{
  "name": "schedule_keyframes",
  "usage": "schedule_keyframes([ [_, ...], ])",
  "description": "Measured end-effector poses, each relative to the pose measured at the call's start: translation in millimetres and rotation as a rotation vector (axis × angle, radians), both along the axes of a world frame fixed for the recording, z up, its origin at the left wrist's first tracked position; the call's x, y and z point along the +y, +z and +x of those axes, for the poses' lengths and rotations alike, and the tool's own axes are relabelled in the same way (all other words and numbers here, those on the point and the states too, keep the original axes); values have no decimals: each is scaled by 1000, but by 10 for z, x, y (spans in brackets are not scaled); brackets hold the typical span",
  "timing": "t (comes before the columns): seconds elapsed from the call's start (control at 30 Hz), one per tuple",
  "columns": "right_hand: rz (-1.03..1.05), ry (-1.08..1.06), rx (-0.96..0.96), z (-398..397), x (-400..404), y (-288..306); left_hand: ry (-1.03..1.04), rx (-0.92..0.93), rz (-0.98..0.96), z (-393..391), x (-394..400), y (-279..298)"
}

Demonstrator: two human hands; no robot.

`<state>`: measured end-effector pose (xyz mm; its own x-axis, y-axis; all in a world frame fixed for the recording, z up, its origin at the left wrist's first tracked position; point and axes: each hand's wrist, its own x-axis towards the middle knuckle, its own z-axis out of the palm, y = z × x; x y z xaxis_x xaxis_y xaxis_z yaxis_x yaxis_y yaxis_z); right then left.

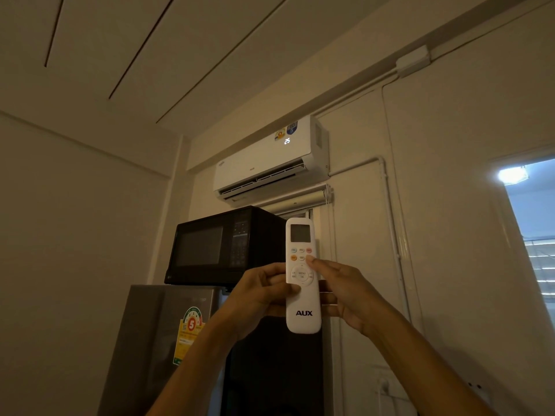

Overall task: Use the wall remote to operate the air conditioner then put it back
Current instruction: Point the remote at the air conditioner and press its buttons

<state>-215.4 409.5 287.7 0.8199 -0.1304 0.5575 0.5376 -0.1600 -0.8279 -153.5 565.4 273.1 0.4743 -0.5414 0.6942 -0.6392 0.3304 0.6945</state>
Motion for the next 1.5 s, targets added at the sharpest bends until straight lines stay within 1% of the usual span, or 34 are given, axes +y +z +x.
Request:
schedule_keyframes([
  [0.37,-7,-38,10,3,7,12,-18,-4,9,39,-22,-13],
  [1.5,-6,-15,1,-25,47,11,-10,14,6,15,22,-12],
])
